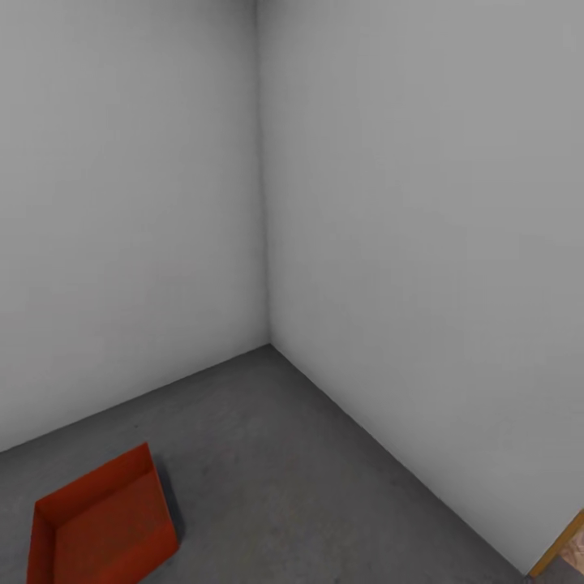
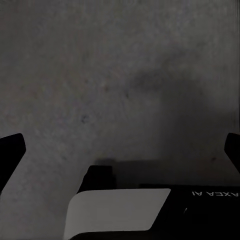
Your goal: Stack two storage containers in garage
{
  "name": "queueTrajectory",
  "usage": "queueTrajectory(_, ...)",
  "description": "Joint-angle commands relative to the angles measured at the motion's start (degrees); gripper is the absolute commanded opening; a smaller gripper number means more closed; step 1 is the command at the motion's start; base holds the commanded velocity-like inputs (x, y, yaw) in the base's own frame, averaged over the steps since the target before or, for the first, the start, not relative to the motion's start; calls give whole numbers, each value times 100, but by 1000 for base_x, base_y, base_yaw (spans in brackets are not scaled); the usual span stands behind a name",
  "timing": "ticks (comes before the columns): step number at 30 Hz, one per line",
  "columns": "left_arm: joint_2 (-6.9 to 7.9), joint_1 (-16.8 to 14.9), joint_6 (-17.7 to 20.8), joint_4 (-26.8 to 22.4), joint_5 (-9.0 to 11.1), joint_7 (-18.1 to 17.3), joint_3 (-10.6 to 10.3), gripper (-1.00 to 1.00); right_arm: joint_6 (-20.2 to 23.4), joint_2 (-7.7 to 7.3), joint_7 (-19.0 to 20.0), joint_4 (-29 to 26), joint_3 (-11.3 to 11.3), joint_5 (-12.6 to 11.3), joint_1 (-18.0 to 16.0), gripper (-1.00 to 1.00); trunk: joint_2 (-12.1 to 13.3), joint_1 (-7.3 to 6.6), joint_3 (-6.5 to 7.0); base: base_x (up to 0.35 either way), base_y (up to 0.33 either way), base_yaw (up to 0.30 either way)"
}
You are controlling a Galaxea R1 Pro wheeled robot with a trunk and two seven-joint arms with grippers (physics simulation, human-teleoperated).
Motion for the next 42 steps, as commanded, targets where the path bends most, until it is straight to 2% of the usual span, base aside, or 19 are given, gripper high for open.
queueTrajectory(1, -1, -3, 20, -2, 43, 19, -46, 100, -34, 6, 0, 18, 46, -59, -7, 100, -3, 0, -6, 0, 0, -249)
queueTrajectory(29, 3, -3, -26, 0, 40, 4, -47, 100, -34, 6, 0, 18, 46, -59, -7, 100, -3, 0, -6, 0, 0, -249)
queueTrajectory(38, 132, 0, -42, -2, 29, 10, -64, 100, -27, 6, 0, 18, 46, -59, -7, 100, -3, 0, -6, 0, 0, -249)
queueTrajectory(42, 145, -3, -42, -2, 31, 10, -65, 100, -18, 7, 0, 18, 46, -59, -7, 100, -3, 0, -6, 0, 0, -249)
